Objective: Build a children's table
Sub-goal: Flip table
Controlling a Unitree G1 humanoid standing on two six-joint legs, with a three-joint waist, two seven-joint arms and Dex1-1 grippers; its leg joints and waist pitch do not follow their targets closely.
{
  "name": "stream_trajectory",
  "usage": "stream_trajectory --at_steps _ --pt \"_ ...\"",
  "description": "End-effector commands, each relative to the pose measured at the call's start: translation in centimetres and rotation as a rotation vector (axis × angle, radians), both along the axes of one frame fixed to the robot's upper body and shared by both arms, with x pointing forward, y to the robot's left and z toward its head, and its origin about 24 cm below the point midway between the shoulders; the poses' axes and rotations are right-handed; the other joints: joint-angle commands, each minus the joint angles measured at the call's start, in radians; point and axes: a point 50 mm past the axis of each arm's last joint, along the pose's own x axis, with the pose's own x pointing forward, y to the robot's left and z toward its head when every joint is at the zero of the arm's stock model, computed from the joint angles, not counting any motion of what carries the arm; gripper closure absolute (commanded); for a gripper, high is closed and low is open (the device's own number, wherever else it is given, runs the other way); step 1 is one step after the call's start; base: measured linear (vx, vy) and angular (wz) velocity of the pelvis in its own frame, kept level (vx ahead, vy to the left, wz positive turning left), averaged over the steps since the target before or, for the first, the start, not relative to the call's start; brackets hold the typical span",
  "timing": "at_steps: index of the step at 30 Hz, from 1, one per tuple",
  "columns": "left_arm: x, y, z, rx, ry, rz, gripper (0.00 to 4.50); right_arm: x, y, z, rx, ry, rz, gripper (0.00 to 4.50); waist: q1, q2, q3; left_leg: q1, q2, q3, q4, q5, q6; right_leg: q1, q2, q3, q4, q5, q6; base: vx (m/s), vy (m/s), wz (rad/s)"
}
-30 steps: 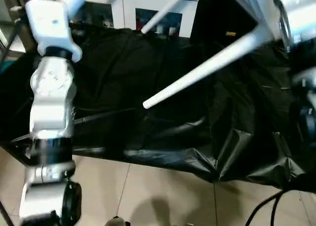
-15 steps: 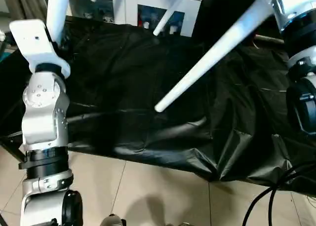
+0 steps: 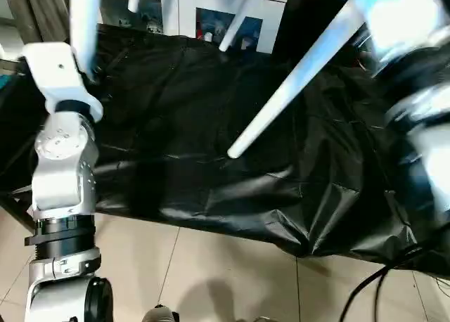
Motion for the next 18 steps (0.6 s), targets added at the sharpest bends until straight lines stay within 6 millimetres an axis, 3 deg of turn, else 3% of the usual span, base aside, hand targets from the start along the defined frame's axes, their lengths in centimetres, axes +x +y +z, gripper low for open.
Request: stream_trajectory --at_steps 1,4,7,9,12,14,15,18 --pt "0.0 -0.6 0.5 0.036 -0.038 -0.051 2.59 -1.1 -0.3 0.5 0.069 -0.056 0.079 0.19 -0.010 0.020 -0.088 0.034 0.066 -0.019 -0.064 0.007 0.100 0.059 -0.087 0.060 -0.042 0.149 -0.275 0.000 0.000 0.00" --pt "-0.1 -0.3 0.1 0.053 -0.025 -0.045 2.66 -1.2 -0.2 -0.4 0.124 -0.029 0.105 0.15 -0.010 0.021 -0.086 0.036 0.066 -0.019 -0.066 0.002 0.093 0.057 -0.087 0.060 -0.045 0.134 -0.264 0.000 0.000 0.00" --pt "-0.2 0.3 -0.4 0.090 -0.006 -0.039 2.71 -0.7 -0.6 -2.7 0.223 0.070 0.085 0.15 -0.008 0.020 -0.084 0.037 0.065 -0.020 -0.072 -0.014 0.071 0.059 -0.089 0.062 -0.048 0.100 -0.249 0.000 0.000 0.00" --pt "-0.4 0.7 -1.2 0.135 0.022 -0.048 2.74 -0.1 -1.5 -6.4 0.332 0.231 0.045 0.08 -0.004 0.024 -0.083 0.044 0.066 -0.021 -0.080 -0.030 0.045 0.058 -0.089 0.063 -0.054 0.089 -0.223 0.000 0.000 0.00" --pt "-0.6 1.1 -2.2 0.165 0.056 -0.062 2.79 -0.3 -2.3 -11.0 0.368 0.358 -0.003 0.00 -0.007 0.030 -0.089 0.048 0.064 -0.023 -0.082 -0.056 0.008 0.060 -0.086 0.059 -0.057 0.076 -0.220 0.000 0.000 0.00" --pt "-0.6 1.4 -3.3 0.193 0.098 -0.109 2.85 -0.7 -3.8 -15.2 0.427 0.455 -0.111 0.00 -0.003 0.027 -0.087 0.047 0.061 -0.022 -0.085 -0.066 -0.010 0.060 -0.087 0.061 -0.062 0.067 -0.201 0.000 0.000 0.00" --pt "-0.6 1.4 -3.3 0.193 0.098 -0.109 2.89 -0.7 -3.8 -15.2 0.427 0.455 -0.111 0.00 -0.007 0.025 -0.090 0.044 0.060 -0.024 -0.087 -0.069 -0.020 0.064 -0.087 0.060 -0.059 0.064 -0.200 0.000 0.000 0.00" --pt "-0.6 1.4 -4.6 0.236 0.163 -0.163 2.94 -1.2 -5.0 -17.3 0.510 0.518 -0.203 0.00 -0.007 0.025 -0.087 0.045 0.058 -0.022 -0.088 -0.094 -0.026 0.059 -0.086 0.062 -0.065 0.032 -0.194 0.000 0.000 0.00"
